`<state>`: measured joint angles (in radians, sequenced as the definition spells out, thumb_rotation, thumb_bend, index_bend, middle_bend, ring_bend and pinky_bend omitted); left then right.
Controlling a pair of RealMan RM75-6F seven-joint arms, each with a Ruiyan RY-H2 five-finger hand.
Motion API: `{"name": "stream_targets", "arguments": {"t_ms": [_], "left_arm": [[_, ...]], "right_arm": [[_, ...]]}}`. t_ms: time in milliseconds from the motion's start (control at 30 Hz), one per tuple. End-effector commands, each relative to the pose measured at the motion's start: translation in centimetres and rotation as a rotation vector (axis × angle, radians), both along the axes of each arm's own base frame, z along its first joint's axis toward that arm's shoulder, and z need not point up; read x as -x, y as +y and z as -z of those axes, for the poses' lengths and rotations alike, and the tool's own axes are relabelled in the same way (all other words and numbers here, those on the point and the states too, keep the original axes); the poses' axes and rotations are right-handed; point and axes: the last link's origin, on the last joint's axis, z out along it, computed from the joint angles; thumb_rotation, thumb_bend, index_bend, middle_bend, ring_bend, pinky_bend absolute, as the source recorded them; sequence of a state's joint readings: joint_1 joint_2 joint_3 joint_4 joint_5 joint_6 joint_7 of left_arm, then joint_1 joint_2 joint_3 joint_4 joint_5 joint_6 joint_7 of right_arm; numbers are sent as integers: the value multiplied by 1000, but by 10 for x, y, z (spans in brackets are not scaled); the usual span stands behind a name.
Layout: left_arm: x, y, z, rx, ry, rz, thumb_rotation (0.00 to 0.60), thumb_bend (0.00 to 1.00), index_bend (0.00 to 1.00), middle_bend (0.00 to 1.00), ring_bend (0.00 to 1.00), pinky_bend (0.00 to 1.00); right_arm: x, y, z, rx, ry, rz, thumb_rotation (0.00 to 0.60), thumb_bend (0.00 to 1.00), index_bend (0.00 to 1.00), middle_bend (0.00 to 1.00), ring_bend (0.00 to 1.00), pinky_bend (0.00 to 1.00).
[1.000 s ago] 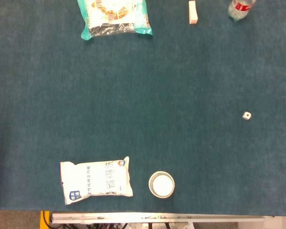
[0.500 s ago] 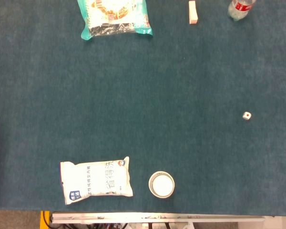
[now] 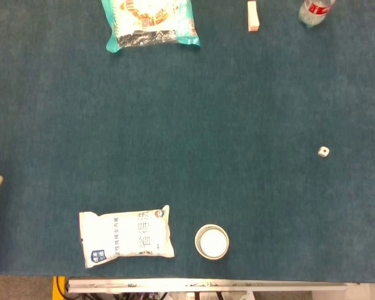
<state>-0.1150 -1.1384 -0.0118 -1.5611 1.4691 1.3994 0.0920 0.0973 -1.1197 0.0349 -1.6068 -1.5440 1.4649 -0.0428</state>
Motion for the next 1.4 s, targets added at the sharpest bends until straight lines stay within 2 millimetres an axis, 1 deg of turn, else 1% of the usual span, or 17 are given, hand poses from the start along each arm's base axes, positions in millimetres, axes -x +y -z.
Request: {"name": "stream_targets", "arguments": {"t_ms": [33,133,333,367,433,533,600,700,800,933,1033,1133,1233,1400], "left_arm": [[0,1,0,-1,-1,2,600,0,531,507,441,455],[1,3,-1,1,-5,-2,600,0,531,507,441,455],[1,8,0,1,-19,23,600,0,534,507,441,455],[1,8,0,-1,-20,28,600,0,535,507,441,456],[0,8,-1,-3,-20,35,600,0,535,507,441,456],[-2,6,0,0,-18,45,600,0,535,507,441,456],[-4,4,1,7,-14,49,600,0,535,507,441,456],[-6,2,3,20,1,51,600,0,535,507,441,456],[-7,0,3,23,5,50,600,0,535,507,441,456],[-7,-1,1,15,2,47,600,0,535,507,441,456],[-7,-1,-1,9,1,43,600,0,535,507,441,456],[-7,-2,-5,-4,-4,35,600,0,535,507,441,456],[-7,-3,-7,-8,-5,33,600,0,535,507,441,456],[-6,-3,-9,-14,-8,28,600,0,535,507,441,456]], "right_arm": [[-1,1,0,1,5,-1,600,0,339,317,234,360],[1,1,2,-13,5,12,600,0,344,327,238,366],[3,1,7,-65,37,41,600,5,384,401,311,472],[2,1,9,-76,44,42,600,25,387,410,324,495],[-1,2,11,-96,51,44,600,100,392,428,355,531],[-6,1,13,-133,69,44,600,280,402,456,397,581],[-9,0,14,-152,87,44,600,387,408,462,410,597],[-14,-2,17,-194,127,36,600,494,411,468,424,599],[-18,-5,21,-251,152,31,600,569,411,472,438,602],[-21,-11,27,-302,191,28,600,644,411,478,468,645],[-23,-14,31,-323,207,21,600,693,411,510,516,663],[-31,-20,41,-378,237,2,600,735,411,581,594,667],[-36,-23,46,-402,263,-3,600,792,411,650,665,694],[-44,-27,52,-447,307,1,600,867,411,782,791,785]]}}
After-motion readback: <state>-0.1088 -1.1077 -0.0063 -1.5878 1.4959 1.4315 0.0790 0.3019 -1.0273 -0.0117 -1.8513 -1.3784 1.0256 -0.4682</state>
